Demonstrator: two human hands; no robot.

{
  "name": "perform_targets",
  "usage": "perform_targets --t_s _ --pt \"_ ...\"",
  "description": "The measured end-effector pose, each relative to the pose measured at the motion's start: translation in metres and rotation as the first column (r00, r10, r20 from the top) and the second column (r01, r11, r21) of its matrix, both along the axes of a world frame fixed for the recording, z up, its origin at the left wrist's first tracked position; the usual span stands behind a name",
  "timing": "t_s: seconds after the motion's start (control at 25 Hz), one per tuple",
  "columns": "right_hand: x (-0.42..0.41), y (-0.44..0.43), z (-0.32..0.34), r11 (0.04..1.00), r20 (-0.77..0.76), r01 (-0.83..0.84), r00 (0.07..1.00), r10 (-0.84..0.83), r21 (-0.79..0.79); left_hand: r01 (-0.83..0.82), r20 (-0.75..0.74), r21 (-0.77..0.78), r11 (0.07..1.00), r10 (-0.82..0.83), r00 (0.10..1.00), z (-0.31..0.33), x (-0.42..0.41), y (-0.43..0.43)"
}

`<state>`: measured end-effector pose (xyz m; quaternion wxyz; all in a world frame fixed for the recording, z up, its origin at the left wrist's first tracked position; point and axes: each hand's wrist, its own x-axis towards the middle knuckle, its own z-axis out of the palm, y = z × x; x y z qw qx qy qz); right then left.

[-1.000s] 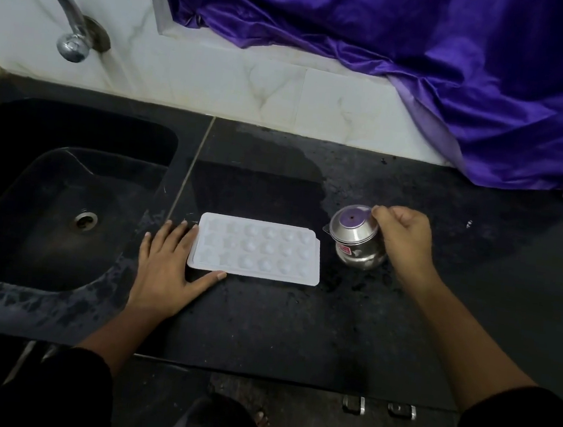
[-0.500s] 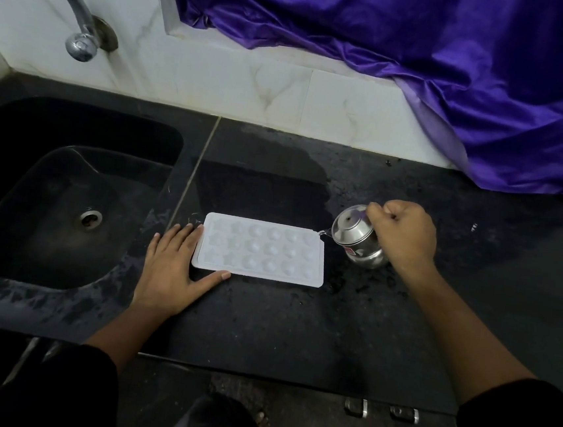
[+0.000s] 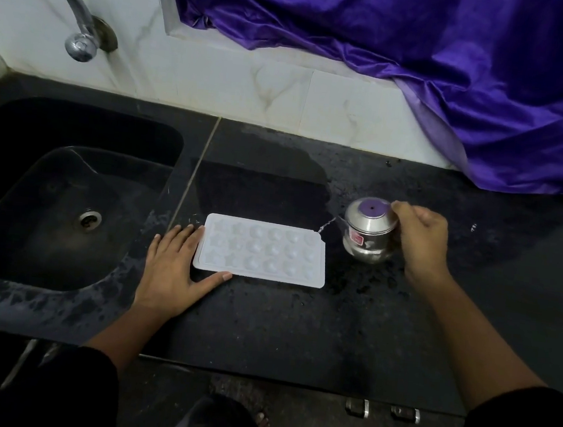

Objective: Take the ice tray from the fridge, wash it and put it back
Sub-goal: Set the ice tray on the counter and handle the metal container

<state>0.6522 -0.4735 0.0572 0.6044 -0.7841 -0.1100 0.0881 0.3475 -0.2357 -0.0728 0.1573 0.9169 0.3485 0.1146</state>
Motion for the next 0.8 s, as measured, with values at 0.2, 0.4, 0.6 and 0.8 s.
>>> perform_targets --t_s 0.2,0.4,0.6,0.8 --pt "-0.006 0.011 0.011 0.979 -0.122 0.038 0.992 -0.014 0.199 0.002 0.001 -0.002 1.0 -0.002 1.0 0.0 0.0 0.0" --pt "-0.005 0.024 0.011 0.996 0.091 -0.093 0.991 0.094 -0.017 0.001 0.004 -0.004 1.0 -0.001 1.0 0.001 -0.001 0.0" --pt "-0.014 0.039 0.01 0.904 0.332 -0.04 0.922 0.198 -0.426 -0.003 0.016 -0.016 1.0 0.003 1.0 0.0 0.0 0.001" --pt "-0.021 0.051 0.01 0.824 0.413 -0.008 0.863 0.292 -0.567 -0.002 0.023 -0.02 1.0 0.002 1.0 -0.001 -0.001 0.002"
